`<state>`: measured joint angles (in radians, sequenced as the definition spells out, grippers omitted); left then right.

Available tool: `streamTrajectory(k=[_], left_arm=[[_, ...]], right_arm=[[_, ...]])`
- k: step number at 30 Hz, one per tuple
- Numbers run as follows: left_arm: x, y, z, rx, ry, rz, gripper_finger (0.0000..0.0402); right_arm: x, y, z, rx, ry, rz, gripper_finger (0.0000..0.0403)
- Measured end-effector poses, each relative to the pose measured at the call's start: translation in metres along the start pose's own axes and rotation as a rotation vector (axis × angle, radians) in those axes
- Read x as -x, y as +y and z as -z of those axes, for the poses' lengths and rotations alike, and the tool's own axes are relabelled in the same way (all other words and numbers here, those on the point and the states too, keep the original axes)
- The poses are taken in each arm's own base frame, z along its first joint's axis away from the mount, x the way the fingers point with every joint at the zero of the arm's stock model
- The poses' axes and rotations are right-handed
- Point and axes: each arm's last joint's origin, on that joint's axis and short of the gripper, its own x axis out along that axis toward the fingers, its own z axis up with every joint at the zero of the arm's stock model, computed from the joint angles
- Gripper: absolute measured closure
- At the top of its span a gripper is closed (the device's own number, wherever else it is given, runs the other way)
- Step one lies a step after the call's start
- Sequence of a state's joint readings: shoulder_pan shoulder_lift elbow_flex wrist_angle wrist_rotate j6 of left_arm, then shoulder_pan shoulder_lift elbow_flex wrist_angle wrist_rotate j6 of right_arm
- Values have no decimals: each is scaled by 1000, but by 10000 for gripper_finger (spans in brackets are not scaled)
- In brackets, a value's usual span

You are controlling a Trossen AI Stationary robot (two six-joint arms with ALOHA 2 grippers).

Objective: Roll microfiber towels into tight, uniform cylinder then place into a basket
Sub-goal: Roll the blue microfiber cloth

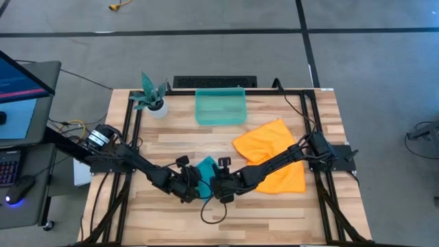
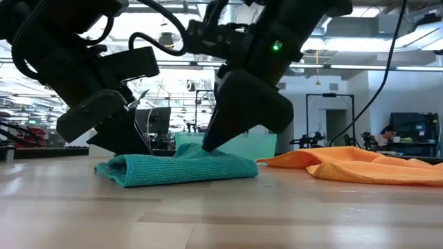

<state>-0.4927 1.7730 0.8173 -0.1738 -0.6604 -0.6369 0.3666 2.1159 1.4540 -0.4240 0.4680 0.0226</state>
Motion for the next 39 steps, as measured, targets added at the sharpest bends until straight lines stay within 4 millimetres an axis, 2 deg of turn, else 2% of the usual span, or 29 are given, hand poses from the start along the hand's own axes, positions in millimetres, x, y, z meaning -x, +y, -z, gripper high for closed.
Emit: streamTrajectory(k=[6, 12, 17, 29, 39], left_arm=[[6, 1, -4, 3, -15, 10, 290], [12, 0, -3, -9, -19, 18, 290], [21, -2, -5, -9, -39, 39, 290], [57, -7, -13, -29, -158, 105, 290], [49, -3, -17, -66, -114, 153, 290]], right_arm=[[-13, -13, 8, -33, 8, 5, 292], [-27, -21, 18, -76, -10, -74, 292], [-30, -26, 19, -111, -6, -85, 292], [-30, -26, 19, -151, -4, -85, 292], [-30, -26, 19, -239, -1, -85, 292]])
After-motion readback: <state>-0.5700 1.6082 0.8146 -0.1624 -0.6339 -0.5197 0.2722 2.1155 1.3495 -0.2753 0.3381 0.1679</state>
